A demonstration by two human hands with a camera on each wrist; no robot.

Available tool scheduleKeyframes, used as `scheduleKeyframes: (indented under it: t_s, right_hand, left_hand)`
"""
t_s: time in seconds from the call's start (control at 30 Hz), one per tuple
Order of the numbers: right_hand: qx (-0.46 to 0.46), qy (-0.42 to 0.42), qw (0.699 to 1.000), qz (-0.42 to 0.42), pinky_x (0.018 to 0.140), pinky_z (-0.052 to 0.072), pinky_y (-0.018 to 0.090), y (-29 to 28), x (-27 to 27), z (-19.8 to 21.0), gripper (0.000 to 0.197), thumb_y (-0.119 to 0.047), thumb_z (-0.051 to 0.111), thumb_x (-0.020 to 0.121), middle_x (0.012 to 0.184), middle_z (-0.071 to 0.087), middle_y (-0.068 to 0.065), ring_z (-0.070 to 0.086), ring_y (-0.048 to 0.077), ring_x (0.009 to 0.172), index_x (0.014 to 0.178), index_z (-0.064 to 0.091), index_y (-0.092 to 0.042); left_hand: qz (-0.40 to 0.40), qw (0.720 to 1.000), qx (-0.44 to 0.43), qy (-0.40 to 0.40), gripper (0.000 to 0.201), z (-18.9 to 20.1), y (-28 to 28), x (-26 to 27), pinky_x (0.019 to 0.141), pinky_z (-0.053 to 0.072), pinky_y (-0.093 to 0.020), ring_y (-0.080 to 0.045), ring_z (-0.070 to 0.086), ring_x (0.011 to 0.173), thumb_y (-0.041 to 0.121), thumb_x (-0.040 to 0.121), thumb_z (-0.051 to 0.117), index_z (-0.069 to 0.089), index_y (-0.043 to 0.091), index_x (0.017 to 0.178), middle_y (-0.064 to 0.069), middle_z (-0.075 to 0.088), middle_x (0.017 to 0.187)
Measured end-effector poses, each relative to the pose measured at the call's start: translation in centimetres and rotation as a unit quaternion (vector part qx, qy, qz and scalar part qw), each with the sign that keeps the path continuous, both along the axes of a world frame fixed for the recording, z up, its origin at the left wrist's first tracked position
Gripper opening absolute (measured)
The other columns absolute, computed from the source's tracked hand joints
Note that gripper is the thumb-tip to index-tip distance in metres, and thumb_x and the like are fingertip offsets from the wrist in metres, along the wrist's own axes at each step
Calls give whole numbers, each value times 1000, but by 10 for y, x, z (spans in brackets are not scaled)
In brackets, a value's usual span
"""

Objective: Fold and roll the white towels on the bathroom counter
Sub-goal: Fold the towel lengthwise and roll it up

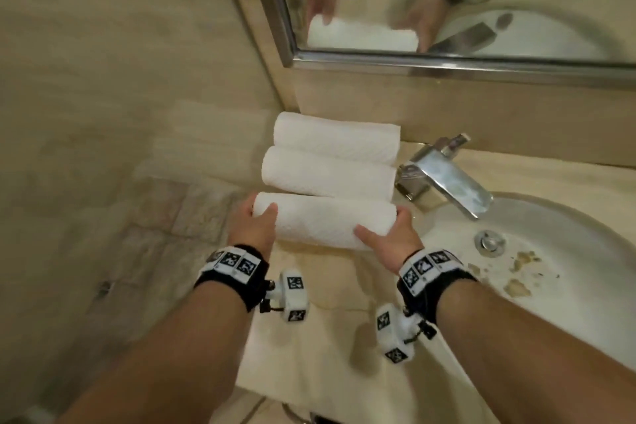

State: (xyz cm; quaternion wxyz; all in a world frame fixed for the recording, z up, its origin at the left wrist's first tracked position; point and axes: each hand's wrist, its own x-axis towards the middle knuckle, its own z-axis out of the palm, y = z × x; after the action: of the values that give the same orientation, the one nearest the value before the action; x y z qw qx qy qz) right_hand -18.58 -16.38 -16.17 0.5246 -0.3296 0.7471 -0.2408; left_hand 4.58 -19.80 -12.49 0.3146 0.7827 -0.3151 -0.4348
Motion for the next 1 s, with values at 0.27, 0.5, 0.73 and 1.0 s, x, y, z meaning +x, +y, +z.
scheduleKeyframes:
  t_s: [0.27,0.5,0.73,1.0]
  right_hand:
    - [9,186,982,40,110,34,42,3,40,11,90,-54,74,80,145,38,14,37,33,132,144,29,-10]
    - [-105,376,785,480,119,-16,52,5,51,20,72,-29,11,93,152,-45,11,-36,30,144,142,-42,-22]
    - [-48,425,745,511,114,-19,59,-25,52,8,102,-40,42,97,145,-52,16,-44,36,138,136,-50,-19]
    - [-36,435,745,505,112,-20,62,-34,55,7,100,-43,37,98,139,-57,15,-44,38,135,127,-56,-20]
  left_hand:
    - [-460,784,33,-415,114,-19,26,-41,122,-17,-52,-31,-30,151,31,82,59,-27,25,157,-10,-34,163]
    - [-506,726,107,-453,92,-28,9,-58,115,-25,-61,-43,-35,146,41,101,31,-50,14,136,-27,-43,153]
    - [-507,737,109,-434,91,-37,-16,-60,110,-29,-62,-43,-47,135,38,102,30,-51,13,134,-26,-56,140]
    - [-519,721,129,-440,105,-34,-25,-60,113,-28,-61,-39,-40,145,52,93,41,-43,15,143,-24,-47,151]
